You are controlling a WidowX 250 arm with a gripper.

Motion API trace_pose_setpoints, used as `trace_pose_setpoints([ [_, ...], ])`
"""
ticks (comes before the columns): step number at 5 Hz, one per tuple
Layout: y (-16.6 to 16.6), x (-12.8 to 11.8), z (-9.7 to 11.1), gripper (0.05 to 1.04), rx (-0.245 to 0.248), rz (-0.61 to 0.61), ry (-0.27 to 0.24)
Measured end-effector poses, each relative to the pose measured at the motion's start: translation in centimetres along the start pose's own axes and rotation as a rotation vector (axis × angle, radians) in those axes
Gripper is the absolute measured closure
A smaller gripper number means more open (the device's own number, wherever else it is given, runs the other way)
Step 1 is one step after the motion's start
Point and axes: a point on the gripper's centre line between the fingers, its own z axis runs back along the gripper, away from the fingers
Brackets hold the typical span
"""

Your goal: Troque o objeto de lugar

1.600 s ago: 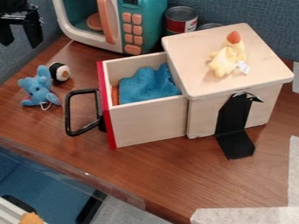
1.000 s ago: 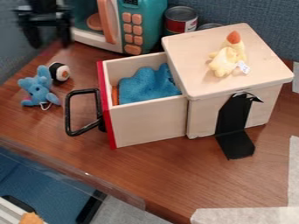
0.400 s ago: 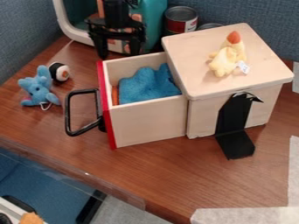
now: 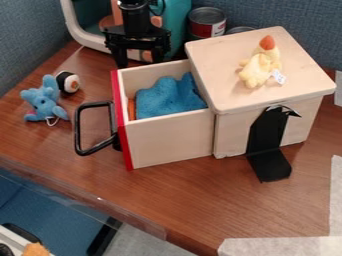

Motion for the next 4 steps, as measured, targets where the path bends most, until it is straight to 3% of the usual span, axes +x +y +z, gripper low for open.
trace_pose_setpoints([
  [1,-0.1,0.4,-0.4,0.083,-0.009,0.014,-0.022],
  [3,0.4,0.2,-2.6,0.126,-0.011,0.050,0.049],
  [4,0.6,0.2,-2.7,0.410,-0.009,0.041,0.055],
])
